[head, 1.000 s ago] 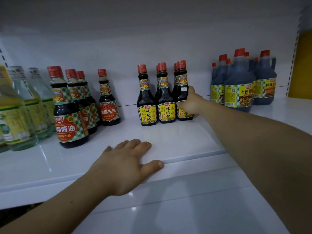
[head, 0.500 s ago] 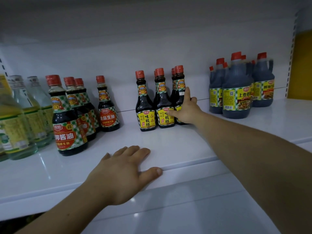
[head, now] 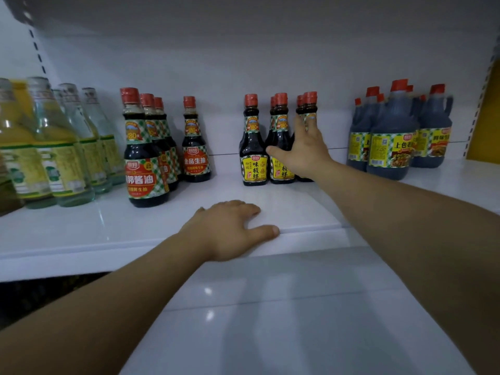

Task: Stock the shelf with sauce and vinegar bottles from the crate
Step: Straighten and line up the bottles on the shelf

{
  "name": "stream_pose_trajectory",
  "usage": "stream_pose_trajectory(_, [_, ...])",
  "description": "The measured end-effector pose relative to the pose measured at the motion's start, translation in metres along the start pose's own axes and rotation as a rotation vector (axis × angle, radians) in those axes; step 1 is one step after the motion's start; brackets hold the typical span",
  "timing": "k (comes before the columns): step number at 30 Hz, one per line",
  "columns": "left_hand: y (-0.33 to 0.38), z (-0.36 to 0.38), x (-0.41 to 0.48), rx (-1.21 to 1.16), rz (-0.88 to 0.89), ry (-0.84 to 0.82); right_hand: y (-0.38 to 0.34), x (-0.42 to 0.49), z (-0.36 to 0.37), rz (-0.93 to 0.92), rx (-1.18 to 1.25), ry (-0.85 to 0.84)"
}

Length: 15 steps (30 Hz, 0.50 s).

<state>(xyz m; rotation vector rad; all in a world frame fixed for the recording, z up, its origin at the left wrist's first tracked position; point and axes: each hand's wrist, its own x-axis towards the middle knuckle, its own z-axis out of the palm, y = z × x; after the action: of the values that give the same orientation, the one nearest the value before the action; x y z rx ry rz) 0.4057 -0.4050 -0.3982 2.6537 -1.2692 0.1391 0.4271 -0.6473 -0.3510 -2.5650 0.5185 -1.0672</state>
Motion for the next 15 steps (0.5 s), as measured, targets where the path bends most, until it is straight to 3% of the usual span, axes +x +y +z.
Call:
stream_pose_trajectory(4, [-0.009,-0.007,-0.014,-0.114,0.029,0.023,-0.045,-0.033,0.003,-0.077,0.042,-0.082])
stream_pose_trajectory(9, [-0.06,-0.016,-0.081,-0.04,0.024,0.088,-0.111,-0.076,0.014,-0.216,0.105,-0.208])
stream_pose_trajectory(15, [-0.158,-0.023,-0.215,0.027,-0.205,0.129,-0.239,-0.141,0.042,-0.395,0.203,-0.285])
